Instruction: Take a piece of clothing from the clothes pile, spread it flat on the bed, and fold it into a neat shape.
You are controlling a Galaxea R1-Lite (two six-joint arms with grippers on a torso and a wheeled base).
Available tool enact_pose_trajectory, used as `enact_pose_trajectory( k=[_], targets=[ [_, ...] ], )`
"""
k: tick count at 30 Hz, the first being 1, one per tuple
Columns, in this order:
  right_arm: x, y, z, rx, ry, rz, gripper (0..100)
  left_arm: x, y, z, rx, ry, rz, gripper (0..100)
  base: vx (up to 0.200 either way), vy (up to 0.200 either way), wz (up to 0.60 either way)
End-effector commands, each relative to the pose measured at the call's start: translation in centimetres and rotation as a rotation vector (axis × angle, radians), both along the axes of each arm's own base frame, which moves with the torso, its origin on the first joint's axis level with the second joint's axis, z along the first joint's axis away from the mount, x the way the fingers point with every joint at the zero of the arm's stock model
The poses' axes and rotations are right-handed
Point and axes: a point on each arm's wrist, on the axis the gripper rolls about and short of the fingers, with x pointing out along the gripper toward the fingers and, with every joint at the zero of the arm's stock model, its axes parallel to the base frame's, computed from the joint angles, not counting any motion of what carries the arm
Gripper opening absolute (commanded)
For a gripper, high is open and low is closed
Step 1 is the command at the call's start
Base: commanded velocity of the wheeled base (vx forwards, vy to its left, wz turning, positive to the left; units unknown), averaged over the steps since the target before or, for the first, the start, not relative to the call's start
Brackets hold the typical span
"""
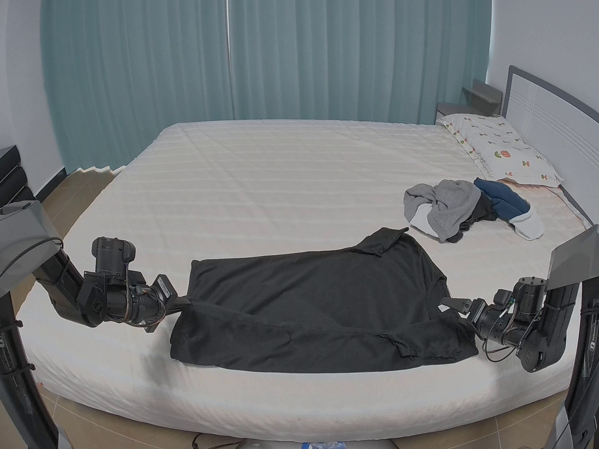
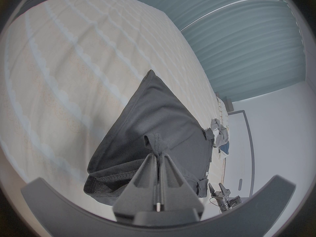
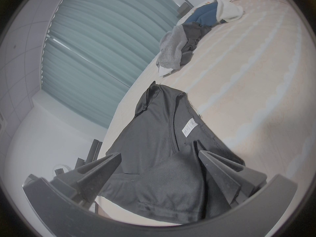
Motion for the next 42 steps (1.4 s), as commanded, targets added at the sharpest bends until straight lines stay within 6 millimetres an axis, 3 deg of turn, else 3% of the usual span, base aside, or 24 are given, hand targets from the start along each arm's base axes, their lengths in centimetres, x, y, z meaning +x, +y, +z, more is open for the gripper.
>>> enact_pose_trajectory(
  k=[1,9,12,19,31,42],
  targets=[
    [0.6,0.0,-0.6,-0.016,-0.015,-0.001,100,-0.1,-0.1,0.0,0.002,0.008,-0.003,0,0.000,0.000,0.00],
    [2.4,-0.2,0.2,-0.063,-0.112,0.009,100,-0.1,0.0,0.0,0.020,0.009,-0.019,0,0.000,0.000,0.00],
    [2.9,-0.3,-0.5,-0.089,-0.119,0.017,100,-0.1,0.0,0.0,0.020,0.009,-0.017,0,0.000,0.000,0.00],
    [2.5,-0.2,-3.4,-0.203,-0.089,0.085,100,-0.1,0.0,-0.2,0.024,0.011,-0.021,0,0.000,0.000,0.00],
    [2.0,-0.4,-2.1,-0.204,-0.121,0.123,100,-0.1,0.0,-0.3,0.024,0.014,-0.022,0,0.000,0.000,0.00],
    [1.5,-1.7,-3.5,-0.284,-0.107,0.132,100,-0.1,0.0,-0.2,0.024,0.012,-0.022,0,0.000,0.000,0.00]
  ],
)
